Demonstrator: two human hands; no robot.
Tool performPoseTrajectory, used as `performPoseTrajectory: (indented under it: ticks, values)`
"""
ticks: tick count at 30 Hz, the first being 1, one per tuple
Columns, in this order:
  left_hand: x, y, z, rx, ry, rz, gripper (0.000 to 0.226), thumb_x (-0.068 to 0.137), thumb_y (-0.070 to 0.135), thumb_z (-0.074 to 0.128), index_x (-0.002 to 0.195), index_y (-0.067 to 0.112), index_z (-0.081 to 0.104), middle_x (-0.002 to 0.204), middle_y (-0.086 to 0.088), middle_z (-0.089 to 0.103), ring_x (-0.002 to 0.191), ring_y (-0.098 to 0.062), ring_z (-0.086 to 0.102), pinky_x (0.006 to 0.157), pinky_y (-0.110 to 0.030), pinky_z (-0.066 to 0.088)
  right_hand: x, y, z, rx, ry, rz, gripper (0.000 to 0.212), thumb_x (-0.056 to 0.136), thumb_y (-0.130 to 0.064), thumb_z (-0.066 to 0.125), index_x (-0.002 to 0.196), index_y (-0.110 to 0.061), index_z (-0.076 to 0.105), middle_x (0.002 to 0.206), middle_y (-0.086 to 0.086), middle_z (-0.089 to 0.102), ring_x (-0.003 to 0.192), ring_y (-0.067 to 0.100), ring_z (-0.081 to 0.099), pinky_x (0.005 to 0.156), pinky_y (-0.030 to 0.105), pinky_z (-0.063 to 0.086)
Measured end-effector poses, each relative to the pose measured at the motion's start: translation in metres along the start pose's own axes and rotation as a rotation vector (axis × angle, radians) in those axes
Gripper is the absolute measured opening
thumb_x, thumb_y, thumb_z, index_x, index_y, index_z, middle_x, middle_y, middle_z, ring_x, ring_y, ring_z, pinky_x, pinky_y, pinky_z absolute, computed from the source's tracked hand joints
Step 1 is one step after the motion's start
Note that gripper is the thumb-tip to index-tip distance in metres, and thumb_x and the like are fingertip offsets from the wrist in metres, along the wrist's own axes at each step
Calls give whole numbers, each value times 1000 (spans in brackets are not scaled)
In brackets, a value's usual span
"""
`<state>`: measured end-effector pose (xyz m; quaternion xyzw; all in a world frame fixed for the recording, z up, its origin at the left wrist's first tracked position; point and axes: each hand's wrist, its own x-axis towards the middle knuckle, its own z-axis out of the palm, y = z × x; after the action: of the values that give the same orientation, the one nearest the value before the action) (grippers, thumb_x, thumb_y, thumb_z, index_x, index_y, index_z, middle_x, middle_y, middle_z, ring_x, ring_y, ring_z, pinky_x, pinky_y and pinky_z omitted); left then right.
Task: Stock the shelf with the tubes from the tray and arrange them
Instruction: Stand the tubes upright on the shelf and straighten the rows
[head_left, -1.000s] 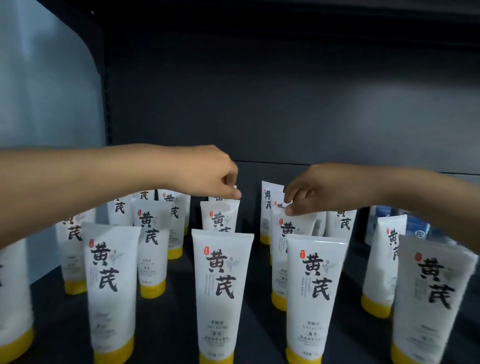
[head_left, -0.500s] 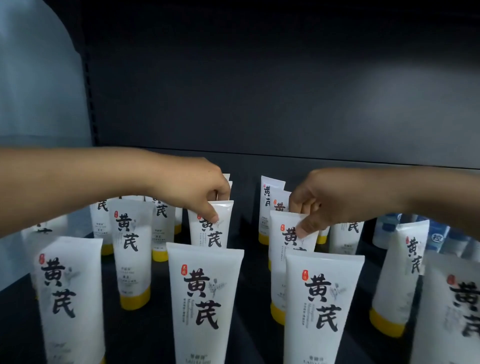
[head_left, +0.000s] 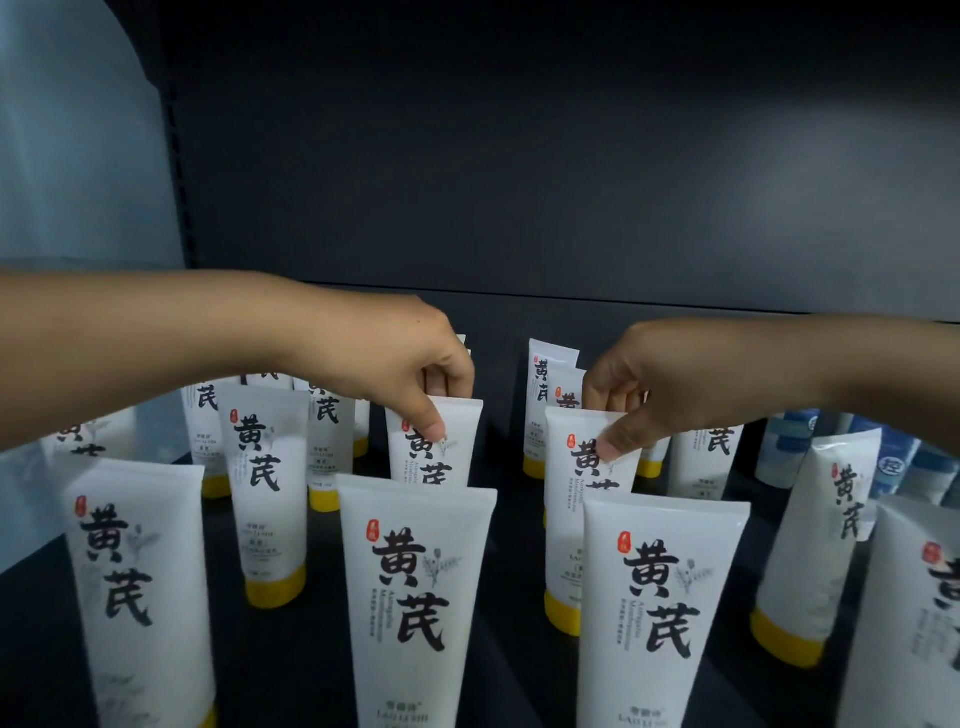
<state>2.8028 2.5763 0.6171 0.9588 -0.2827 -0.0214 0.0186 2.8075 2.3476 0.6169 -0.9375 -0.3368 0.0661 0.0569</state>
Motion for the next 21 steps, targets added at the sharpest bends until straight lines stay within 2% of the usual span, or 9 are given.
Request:
performPoseTrajectory:
  ticks: [6,13,18,21]
  values:
    - [-1,2,1,56,-12,5,10,80,32,69,89,28,66,76,19,69,77,5,63,66,-9,46,-3,-4,1,-27,-13,-9,13,79,-34,70,90,-29,70,85,-26,68,74,10,68,74,23,55]
    - [-4,4,1,121,-5,-7,14,82,35,66,94,27,66,74,22,65,79,3,63,68,-12,46,-3,-3,4,-70,19,40,17,81,-32,69,98,-29,69,77,-27,66,77,-13,61,71,10,49]
    - [-8,5,4,178,15,-9,19,84,37,63,98,26,66,79,21,64,83,3,61,77,-20,51,-4,-6,7,-122,55,49,19,82,-34,68,99,-27,69,76,-27,64,74,-17,58,70,7,46]
    - [-10,5,3,204,27,-16,20,85,37,62,101,25,65,83,19,66,85,2,62,79,-22,51,-5,-9,6,-128,55,49,21,82,-33,68,101,-23,68,82,-24,66,83,-10,59,72,12,48]
